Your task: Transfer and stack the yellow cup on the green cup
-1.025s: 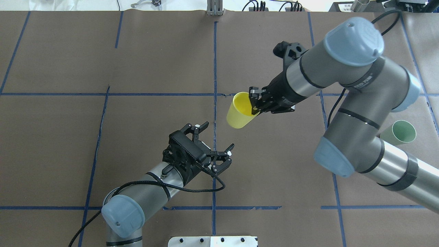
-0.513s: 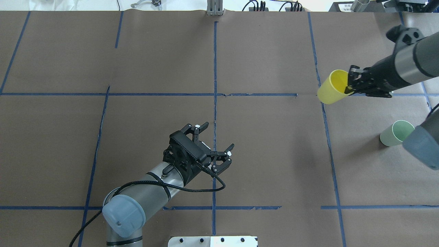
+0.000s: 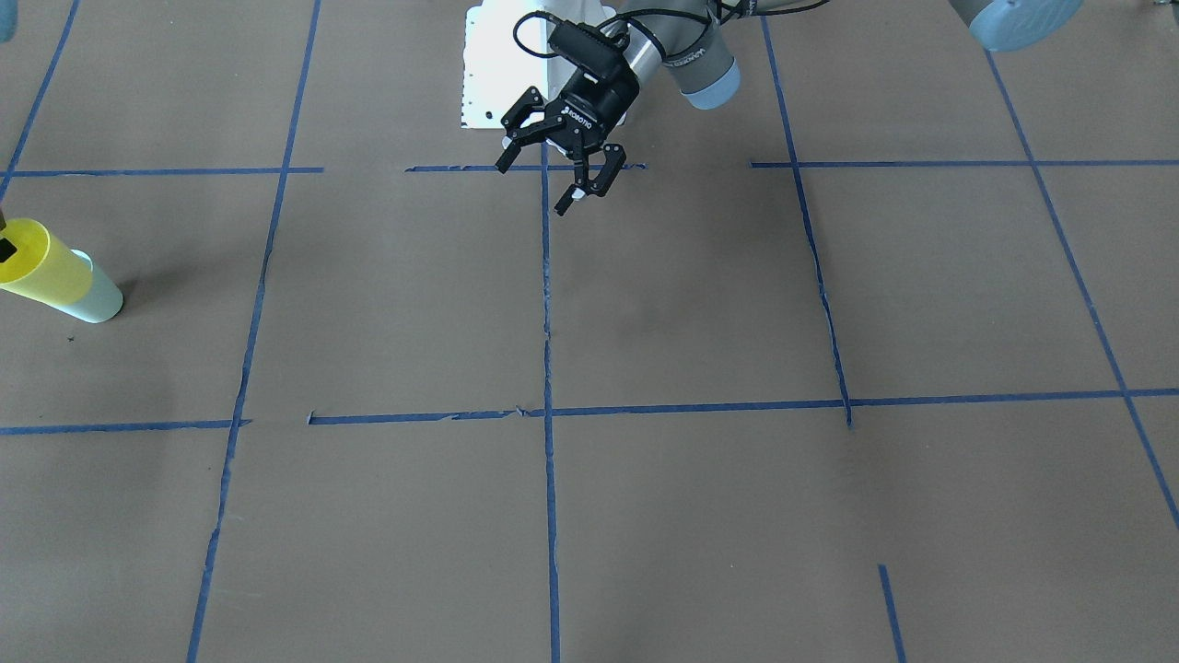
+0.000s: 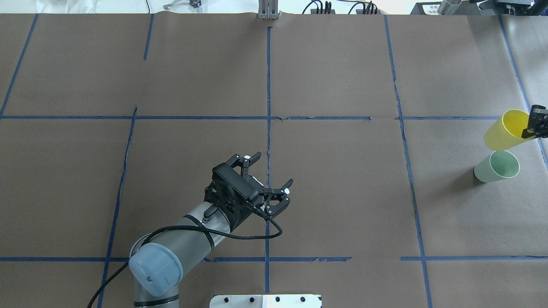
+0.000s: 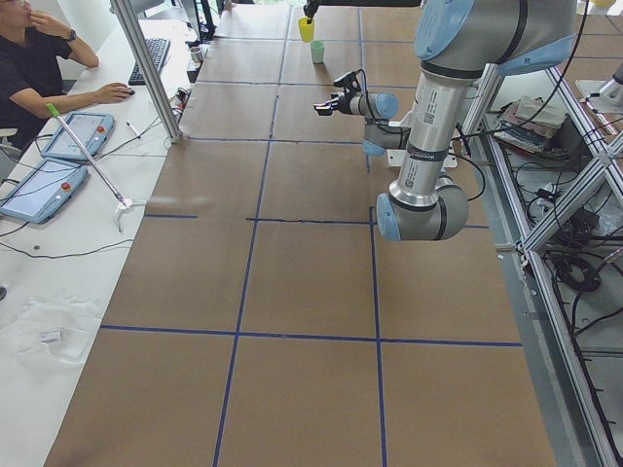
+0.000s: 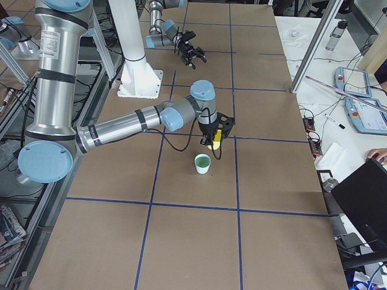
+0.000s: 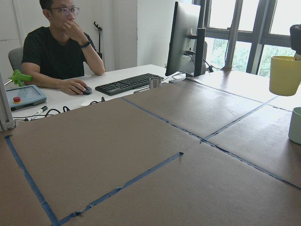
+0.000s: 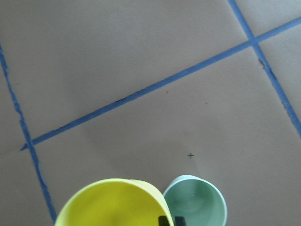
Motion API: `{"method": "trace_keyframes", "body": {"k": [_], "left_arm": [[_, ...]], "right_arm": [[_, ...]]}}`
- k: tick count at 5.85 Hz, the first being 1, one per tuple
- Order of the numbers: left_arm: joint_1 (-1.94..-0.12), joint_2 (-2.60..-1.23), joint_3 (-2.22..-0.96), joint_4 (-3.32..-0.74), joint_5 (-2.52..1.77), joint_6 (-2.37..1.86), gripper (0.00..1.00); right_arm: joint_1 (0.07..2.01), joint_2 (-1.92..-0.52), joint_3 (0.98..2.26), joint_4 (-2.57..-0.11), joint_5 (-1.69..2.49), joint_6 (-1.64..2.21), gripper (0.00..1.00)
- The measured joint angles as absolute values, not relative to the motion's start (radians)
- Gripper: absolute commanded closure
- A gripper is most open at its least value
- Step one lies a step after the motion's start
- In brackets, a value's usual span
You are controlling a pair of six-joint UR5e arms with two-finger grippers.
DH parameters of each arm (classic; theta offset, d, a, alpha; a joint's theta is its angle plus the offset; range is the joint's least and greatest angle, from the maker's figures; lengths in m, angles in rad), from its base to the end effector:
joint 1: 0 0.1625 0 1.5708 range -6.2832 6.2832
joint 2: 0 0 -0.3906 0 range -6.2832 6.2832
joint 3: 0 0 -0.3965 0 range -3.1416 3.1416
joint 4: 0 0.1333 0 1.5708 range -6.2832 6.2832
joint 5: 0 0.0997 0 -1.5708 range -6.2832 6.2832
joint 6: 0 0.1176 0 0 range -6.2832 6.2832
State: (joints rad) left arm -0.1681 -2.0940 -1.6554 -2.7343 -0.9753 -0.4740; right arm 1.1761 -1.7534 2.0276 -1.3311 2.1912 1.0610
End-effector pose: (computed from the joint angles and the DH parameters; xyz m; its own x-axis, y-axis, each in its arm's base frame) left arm 0.5545 -0.2962 0.1573 0.5158 0.6596 -0.5467 0.4853 0.3009 0.8209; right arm -0.1110 -0.4354 0.4736 0.6052 0.4202 0.6761 -0.3962 0.8956 -0.2020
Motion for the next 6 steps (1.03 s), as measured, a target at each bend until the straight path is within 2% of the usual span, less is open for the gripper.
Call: {"method": "trace_keyframes", "body": {"k": [6], "left_arm": [[-0.164, -2.101, -1.652, -2.734, -0.960, -0.474, 0.01]], "right_arm": [[1.160, -1.789, 1.983, -1.331, 2.203, 1.032, 0.97]]}}
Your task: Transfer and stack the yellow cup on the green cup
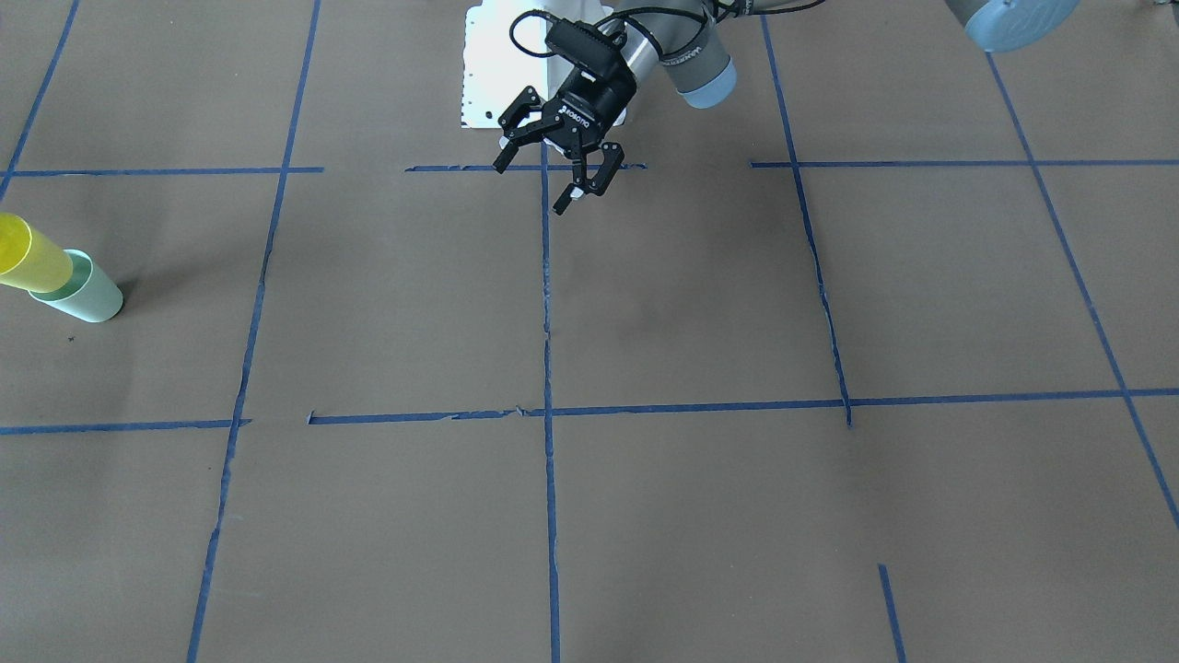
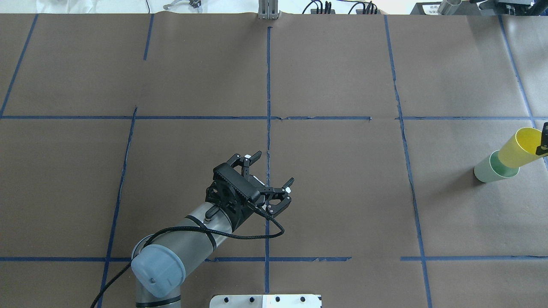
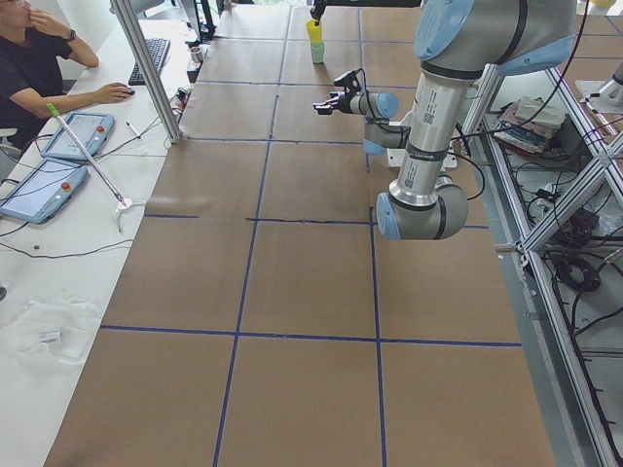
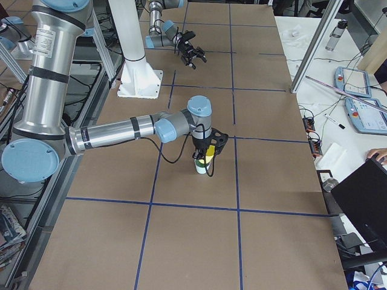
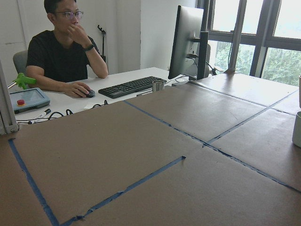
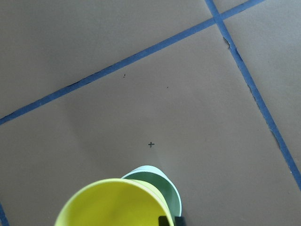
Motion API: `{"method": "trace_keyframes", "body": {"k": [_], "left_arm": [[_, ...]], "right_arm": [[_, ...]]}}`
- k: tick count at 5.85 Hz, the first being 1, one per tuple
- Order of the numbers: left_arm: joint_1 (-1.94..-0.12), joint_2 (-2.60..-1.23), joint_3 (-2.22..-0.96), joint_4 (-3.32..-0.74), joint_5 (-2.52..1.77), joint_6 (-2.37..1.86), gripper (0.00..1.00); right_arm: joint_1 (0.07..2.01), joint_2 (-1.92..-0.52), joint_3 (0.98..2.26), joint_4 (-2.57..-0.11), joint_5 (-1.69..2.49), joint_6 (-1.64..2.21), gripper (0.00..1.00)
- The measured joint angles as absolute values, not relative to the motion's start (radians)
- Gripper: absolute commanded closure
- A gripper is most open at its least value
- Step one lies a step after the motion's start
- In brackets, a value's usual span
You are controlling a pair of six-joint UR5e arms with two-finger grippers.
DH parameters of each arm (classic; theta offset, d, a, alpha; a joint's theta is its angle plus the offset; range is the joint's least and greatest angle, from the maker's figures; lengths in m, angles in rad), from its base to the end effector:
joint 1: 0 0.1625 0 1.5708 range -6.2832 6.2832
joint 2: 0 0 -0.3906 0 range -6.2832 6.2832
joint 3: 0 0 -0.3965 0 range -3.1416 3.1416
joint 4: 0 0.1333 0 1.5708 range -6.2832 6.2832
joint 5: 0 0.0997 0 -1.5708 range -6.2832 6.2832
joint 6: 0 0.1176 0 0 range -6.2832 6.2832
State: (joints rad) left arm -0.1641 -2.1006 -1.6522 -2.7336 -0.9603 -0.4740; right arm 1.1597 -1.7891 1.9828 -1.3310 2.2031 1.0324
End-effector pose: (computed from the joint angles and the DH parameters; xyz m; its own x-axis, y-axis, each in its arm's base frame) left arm 0.5556 -0.2954 0.1549 0.5211 0.6527 -0.5500 0.4911 0.2978 0.8186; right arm -0.1153 -0.4241 0.5117 0.6397 0.4322 0.6356 -0.3637 0.8987 -0.2451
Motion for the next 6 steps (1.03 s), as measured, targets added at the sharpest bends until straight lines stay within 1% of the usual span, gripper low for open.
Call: {"method": "trace_keyframes", "body": {"k": [2, 4, 5, 6], "left_arm": [[-0.164, -2.101, -1.652, -2.734, -0.960, -0.474, 0.01], [-0.164, -2.102, -1.652, -2.734, -0.960, -0.474, 0.01], [-0.164, -2.102, -1.652, -2.733, -0.960, -0.474, 0.01], [-0.164, -2.106, -1.652, -2.731, -0.960, -0.474, 0.01]], "right_arm": [[1.142, -1.789, 1.979, -1.331, 2.202, 1.027, 0.96], [1.140, -1.790, 1.970, -1.330, 2.200, 1.024, 0.89], [1.140, -1.791, 1.966, -1.330, 2.199, 1.021, 0.64], [1.140, -1.792, 1.961, -1.330, 2.198, 1.018, 0.01]]}}
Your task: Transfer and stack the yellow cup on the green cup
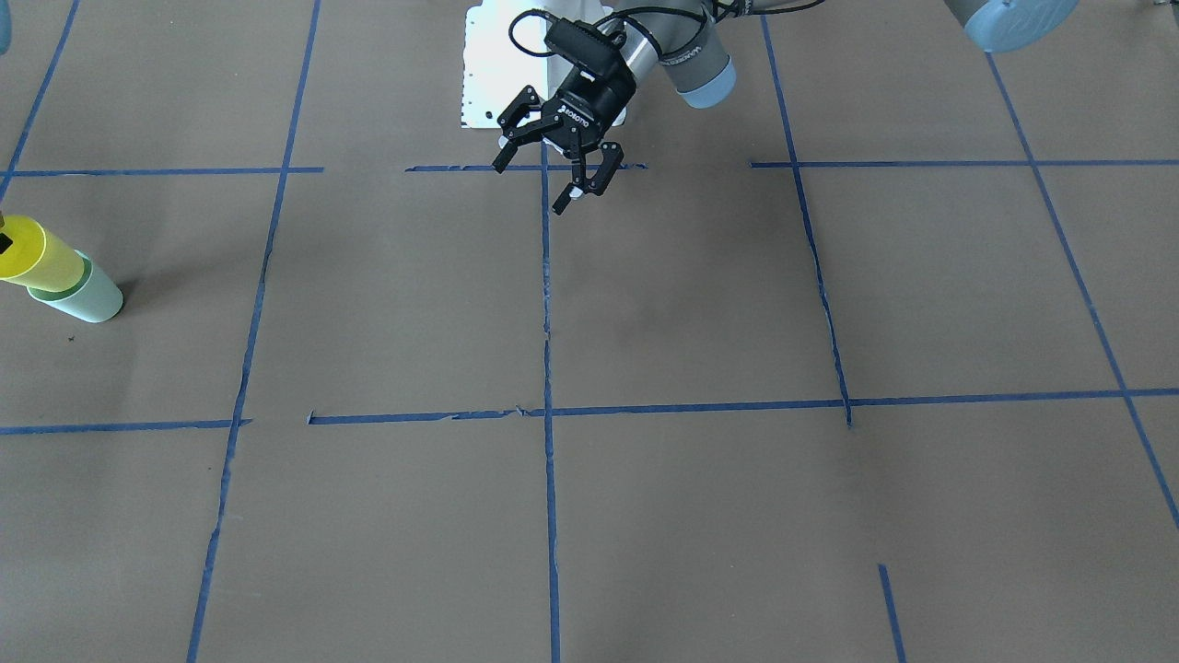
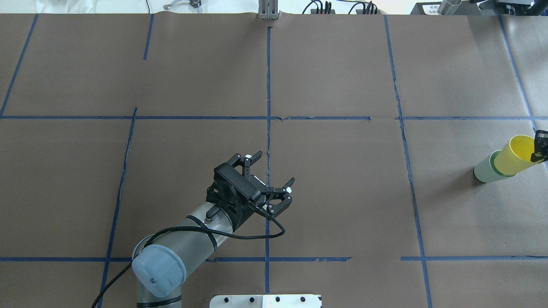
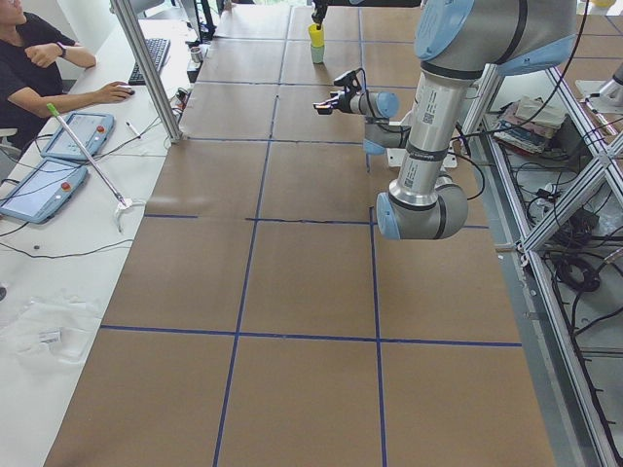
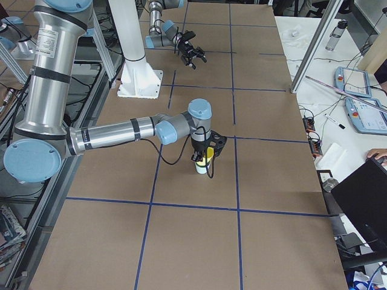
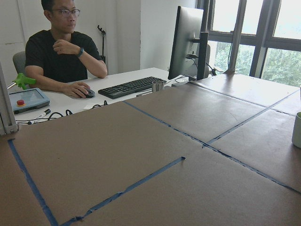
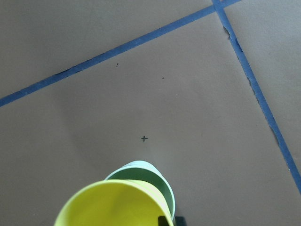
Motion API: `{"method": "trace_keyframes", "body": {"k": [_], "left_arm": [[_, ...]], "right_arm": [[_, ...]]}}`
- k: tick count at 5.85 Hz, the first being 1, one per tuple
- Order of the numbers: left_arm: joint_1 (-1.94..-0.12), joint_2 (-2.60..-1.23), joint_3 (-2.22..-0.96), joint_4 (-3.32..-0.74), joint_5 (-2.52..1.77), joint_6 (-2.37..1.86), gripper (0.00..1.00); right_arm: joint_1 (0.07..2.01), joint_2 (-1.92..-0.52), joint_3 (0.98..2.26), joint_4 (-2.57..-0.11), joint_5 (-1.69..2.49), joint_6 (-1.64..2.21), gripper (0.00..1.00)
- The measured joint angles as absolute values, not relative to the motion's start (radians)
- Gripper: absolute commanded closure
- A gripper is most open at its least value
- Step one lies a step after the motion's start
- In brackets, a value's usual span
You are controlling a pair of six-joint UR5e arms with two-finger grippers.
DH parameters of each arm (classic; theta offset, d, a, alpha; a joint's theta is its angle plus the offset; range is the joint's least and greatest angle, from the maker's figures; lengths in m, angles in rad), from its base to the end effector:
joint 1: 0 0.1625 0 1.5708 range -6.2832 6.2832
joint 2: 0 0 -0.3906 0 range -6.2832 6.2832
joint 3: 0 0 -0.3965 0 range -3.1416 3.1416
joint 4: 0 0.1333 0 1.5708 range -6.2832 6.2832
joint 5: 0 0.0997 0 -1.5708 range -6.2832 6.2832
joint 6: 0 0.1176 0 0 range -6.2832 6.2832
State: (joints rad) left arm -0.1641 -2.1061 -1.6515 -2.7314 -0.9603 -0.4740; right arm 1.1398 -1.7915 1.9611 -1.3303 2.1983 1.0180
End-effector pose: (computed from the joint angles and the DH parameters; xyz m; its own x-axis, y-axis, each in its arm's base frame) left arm 0.5560 -0.2955 0.1521 0.5197 0.6529 -0.5511 0.4932 0.2974 0.8175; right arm -0.1232 -0.4218 0.5243 0.6609 0.4199 0.6220 -0.3415 0.9063 -0.2489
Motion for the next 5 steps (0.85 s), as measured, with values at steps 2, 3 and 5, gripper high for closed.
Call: {"method": "trace_keyframes", "body": {"k": [2, 3, 5], "left_arm": [[-0.166, -2.114, -1.652, -2.724, -0.960, -0.474, 0.01], [-0.178, -2.115, -1.653, -2.705, -0.960, -0.474, 0.01], [-0.266, -2.115, -1.655, -2.591, -0.978, -0.479, 0.01]], "right_arm": [[1.139, -1.792, 1.955, -1.330, 2.194, 1.017, 0.00], [1.138, -1.789, 1.954, -1.330, 2.192, 1.017, 0.00], [1.138, -1.778, 1.956, -1.328, 2.193, 1.016, 0.00]]}}
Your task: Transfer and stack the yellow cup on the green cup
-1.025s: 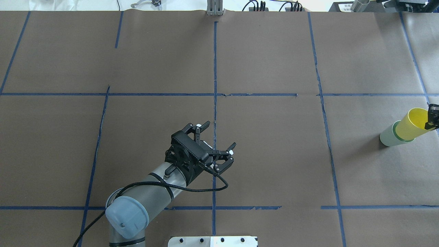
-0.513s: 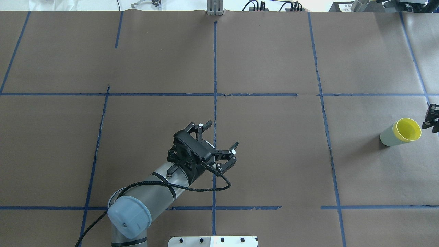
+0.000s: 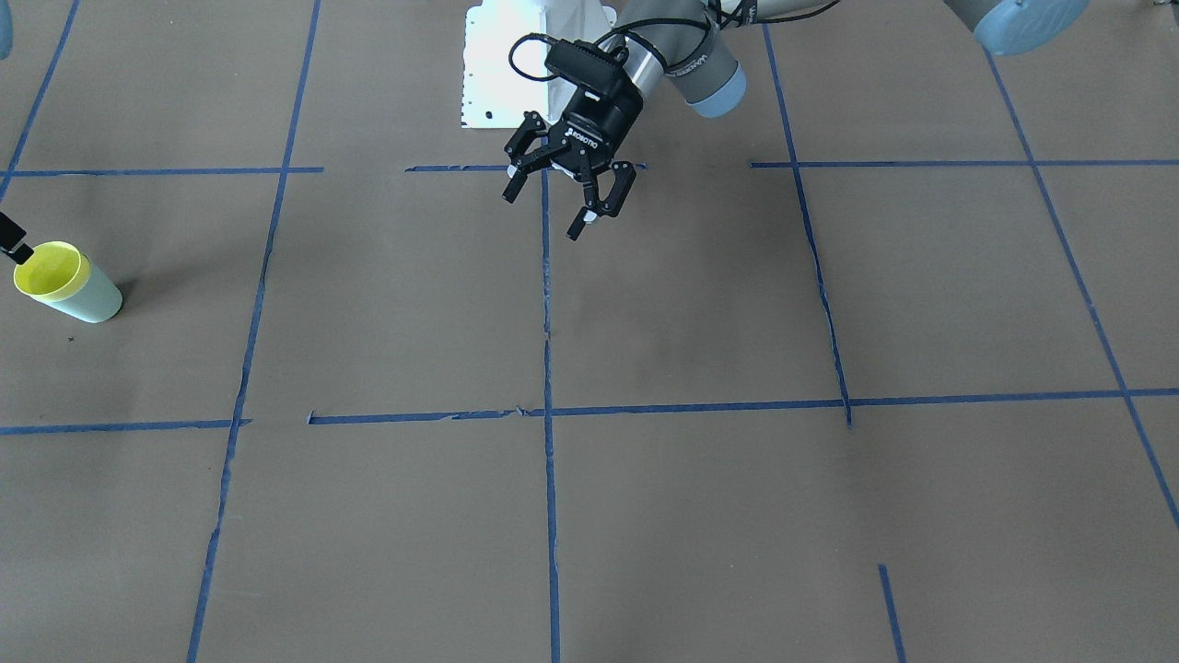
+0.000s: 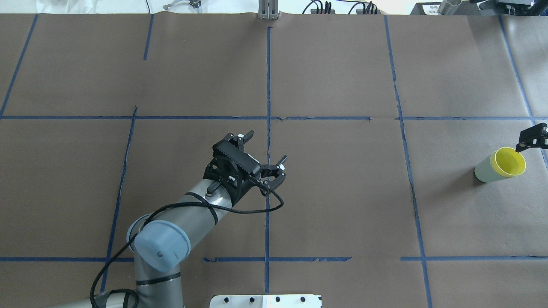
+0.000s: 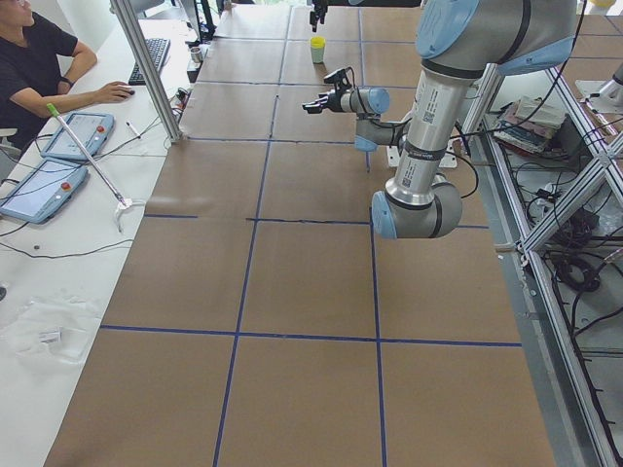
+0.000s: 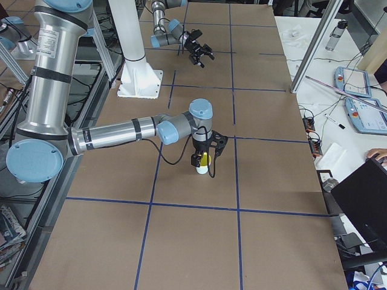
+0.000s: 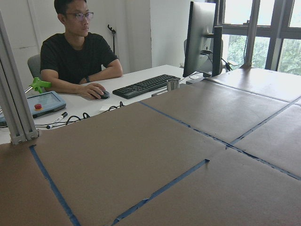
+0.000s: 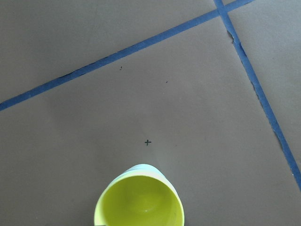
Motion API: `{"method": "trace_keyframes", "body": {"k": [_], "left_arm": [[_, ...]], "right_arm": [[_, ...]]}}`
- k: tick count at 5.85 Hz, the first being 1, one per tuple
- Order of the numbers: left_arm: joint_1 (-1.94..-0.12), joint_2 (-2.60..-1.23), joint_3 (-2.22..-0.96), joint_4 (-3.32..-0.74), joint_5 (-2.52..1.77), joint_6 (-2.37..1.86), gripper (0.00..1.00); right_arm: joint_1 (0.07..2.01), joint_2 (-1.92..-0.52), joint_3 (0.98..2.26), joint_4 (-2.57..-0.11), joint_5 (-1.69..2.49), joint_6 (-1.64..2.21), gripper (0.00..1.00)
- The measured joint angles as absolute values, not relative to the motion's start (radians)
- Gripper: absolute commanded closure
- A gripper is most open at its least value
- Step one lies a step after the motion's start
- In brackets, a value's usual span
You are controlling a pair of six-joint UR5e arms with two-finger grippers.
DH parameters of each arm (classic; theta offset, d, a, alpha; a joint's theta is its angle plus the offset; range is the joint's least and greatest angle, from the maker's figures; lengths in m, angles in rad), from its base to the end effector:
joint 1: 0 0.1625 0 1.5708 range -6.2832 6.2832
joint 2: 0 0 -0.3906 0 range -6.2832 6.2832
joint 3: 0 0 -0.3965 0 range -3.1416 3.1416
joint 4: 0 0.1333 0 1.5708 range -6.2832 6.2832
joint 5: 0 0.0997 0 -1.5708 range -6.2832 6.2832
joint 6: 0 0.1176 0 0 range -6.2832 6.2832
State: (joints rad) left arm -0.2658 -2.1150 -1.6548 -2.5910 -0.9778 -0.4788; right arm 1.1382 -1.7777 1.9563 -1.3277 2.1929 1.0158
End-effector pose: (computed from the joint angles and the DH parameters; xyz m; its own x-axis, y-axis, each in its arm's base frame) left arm 0.5387 -0.3529 0.1567 0.6360 0.5897 -0.4978 0.4144 0.2831 0.8649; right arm -0.1257 -0.4267 0.5207 0.6612 0.4104 0.6280 -0.3405 0.9101 -0.2362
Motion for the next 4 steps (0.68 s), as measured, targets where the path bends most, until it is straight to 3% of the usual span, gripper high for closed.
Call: {"method": "trace_keyframes", "body": {"k": [4], "left_arm": [[-0.546, -2.098, -1.659, -2.243, -1.407, -0.670, 0.01]], "right_arm": [[1.166, -1.772, 1.958, -1.319, 2.196, 0.847, 0.00]]}}
